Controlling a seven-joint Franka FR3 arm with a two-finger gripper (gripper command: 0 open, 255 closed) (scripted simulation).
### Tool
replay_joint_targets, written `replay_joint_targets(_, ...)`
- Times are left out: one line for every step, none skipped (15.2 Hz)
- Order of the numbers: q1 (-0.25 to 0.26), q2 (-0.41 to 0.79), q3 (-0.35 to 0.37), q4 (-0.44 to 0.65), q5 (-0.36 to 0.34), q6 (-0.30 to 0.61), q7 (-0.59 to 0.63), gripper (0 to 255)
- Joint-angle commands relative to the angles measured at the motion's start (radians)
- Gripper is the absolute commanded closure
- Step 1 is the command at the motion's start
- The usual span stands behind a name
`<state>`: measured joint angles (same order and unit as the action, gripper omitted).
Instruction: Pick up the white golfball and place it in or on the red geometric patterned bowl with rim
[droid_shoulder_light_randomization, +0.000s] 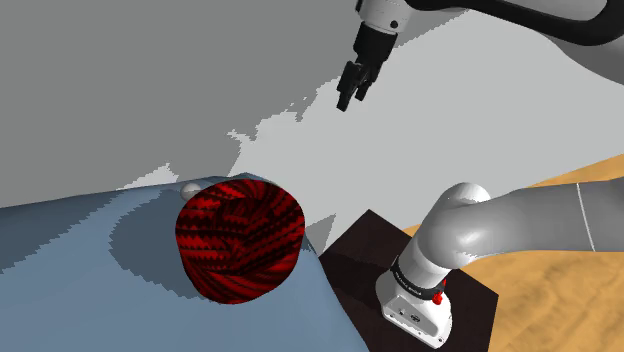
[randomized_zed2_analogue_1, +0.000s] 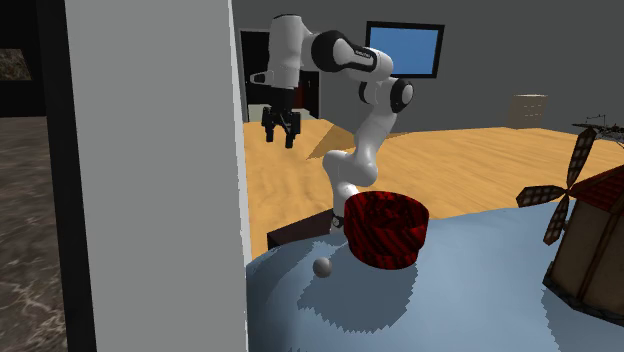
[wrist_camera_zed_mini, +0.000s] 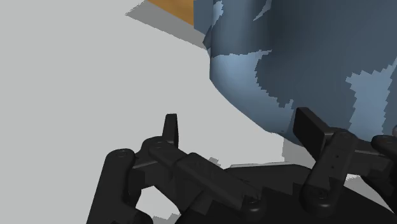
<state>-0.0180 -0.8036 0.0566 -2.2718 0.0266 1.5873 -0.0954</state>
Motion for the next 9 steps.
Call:
replay_joint_targets(0.000, 0.000, 0.000, 0.000, 0.000, 0.000, 0.000, 0)
replay_joint_targets(0.006, 0.020, 0.019, 0.004, 0.013, 0.007, 0.019, 0)
replay_joint_targets(0.012, 0.041, 0.038, 0.009, 0.025, 0.014, 0.038, 0)
replay_joint_targets(0.017, 0.063, 0.056, 0.016, 0.037, 0.022, 0.056, 0)
replay_joint_targets(0.023, 0.086, 0.075, 0.023, 0.048, 0.029, 0.075, 0)
replay_joint_targets(0.028, 0.110, 0.093, 0.031, 0.059, 0.036, 0.094, 0)
replay_joint_targets(0.033, 0.134, 0.112, 0.040, 0.069, 0.043, 0.112, 0)
replay_joint_targets(0.037, 0.159, 0.130, 0.050, 0.079, 0.051, 0.130, 0)
replay_joint_targets(0.042, 0.185, 0.148, 0.062, 0.088, 0.058, 0.149, 0)
